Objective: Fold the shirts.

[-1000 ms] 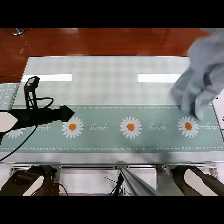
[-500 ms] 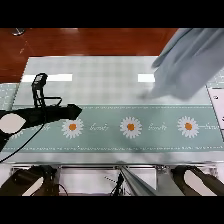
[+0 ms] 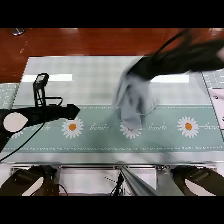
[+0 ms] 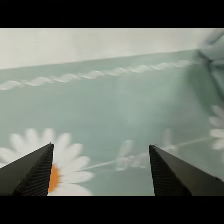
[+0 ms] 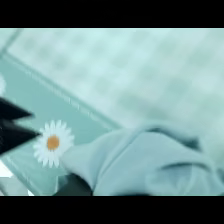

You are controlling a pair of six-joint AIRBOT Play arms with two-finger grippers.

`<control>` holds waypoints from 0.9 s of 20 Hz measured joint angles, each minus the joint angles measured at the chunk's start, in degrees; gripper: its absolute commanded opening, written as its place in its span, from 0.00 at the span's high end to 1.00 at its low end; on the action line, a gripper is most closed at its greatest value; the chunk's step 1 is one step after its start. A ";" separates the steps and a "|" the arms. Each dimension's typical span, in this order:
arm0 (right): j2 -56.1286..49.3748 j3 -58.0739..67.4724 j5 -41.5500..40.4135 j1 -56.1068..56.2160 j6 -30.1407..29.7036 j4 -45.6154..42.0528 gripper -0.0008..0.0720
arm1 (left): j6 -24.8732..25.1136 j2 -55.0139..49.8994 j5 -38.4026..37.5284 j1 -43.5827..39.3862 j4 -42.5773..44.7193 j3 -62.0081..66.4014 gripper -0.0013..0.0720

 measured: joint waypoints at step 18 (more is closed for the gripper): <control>-0.15 -15.13 6.01 -32.92 -1.07 -1.79 0.14 | 3.43 -0.57 -17.94 0.09 -12.83 -8.41 0.02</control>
